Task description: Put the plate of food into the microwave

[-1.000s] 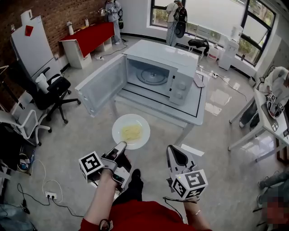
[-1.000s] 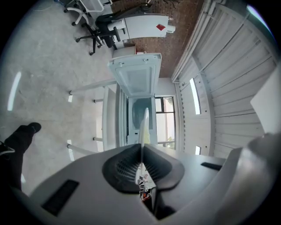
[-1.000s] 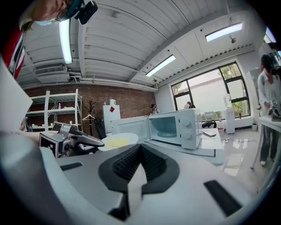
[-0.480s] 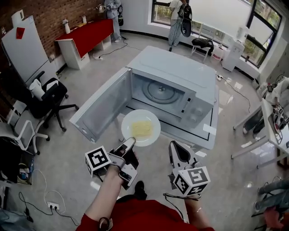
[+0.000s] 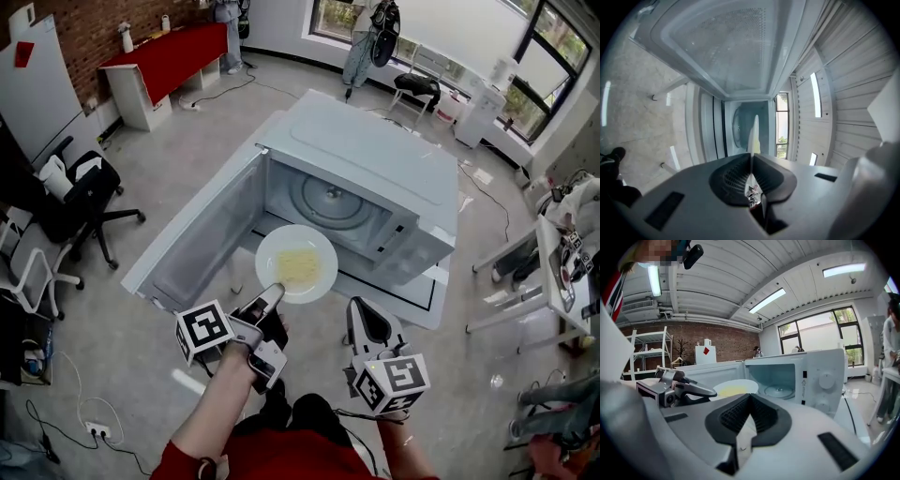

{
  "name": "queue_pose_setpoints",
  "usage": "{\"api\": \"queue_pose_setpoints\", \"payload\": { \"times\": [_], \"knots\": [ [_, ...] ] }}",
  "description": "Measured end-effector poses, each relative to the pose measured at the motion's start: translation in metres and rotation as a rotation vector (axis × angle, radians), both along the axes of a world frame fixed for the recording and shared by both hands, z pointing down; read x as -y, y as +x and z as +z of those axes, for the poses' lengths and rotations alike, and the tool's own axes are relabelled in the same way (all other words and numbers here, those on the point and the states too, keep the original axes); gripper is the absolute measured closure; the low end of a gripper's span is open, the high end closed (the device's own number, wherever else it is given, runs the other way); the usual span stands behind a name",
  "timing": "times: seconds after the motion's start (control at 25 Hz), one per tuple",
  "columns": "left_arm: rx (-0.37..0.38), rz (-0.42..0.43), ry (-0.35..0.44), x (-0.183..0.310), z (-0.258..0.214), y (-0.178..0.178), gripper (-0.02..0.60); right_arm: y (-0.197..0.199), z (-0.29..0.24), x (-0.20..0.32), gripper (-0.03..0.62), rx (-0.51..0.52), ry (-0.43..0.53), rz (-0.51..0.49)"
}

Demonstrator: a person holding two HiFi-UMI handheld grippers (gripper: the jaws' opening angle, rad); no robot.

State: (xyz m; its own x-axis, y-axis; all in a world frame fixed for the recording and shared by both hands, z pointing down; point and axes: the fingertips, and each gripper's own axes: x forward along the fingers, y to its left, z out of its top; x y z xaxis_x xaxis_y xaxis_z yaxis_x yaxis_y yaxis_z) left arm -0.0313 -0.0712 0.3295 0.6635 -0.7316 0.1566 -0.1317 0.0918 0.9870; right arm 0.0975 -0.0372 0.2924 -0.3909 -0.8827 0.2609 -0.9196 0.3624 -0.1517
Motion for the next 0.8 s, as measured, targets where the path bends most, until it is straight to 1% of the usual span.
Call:
{"api": "queue_pose_setpoints", "payload": {
  "times": [0.32, 0.48, 0.56, 0.64, 0.68, 0.72, 0.76, 0.8],
  "knots": [
    [0.012, -0.018, -0.01, 0.026, 0.014, 0.007, 0.56, 0.012, 0.006, 0.027, 0.582, -0.019, -0.013, 0.026],
    [0.005, -0.028, 0.022, 0.042, 0.019, 0.01, 0.56, 0.01, 0.018, 0.038, 0.582, -0.035, -0.021, 0.016],
    [-0.02, -0.034, 0.06, 0.059, 0.02, 0.02, 0.56, 0.012, 0.024, 0.048, 0.582, -0.062, -0.023, 0.012],
    [-0.024, -0.045, 0.055, 0.071, 0.029, 0.027, 0.56, 0.012, 0.03, 0.06, 0.582, -0.106, -0.011, -0.004],
    [-0.046, -0.056, 0.052, 0.076, 0.032, 0.029, 0.56, 0.012, 0.033, 0.066, 0.582, -0.12, -0.002, -0.012],
    [-0.088, -0.07, 0.059, 0.081, 0.032, 0.031, 0.56, 0.011, 0.037, 0.07, 0.582, -0.124, 0.002, -0.015],
    [-0.126, -0.084, 0.067, 0.085, 0.033, 0.034, 0.56, 0.01, 0.042, 0.073, 0.582, -0.116, 0.003, -0.015],
    [-0.145, -0.094, 0.071, 0.088, 0.036, 0.035, 0.56, 0.01, 0.047, 0.074, 0.582, -0.103, 0.002, -0.012]
  ]
}}
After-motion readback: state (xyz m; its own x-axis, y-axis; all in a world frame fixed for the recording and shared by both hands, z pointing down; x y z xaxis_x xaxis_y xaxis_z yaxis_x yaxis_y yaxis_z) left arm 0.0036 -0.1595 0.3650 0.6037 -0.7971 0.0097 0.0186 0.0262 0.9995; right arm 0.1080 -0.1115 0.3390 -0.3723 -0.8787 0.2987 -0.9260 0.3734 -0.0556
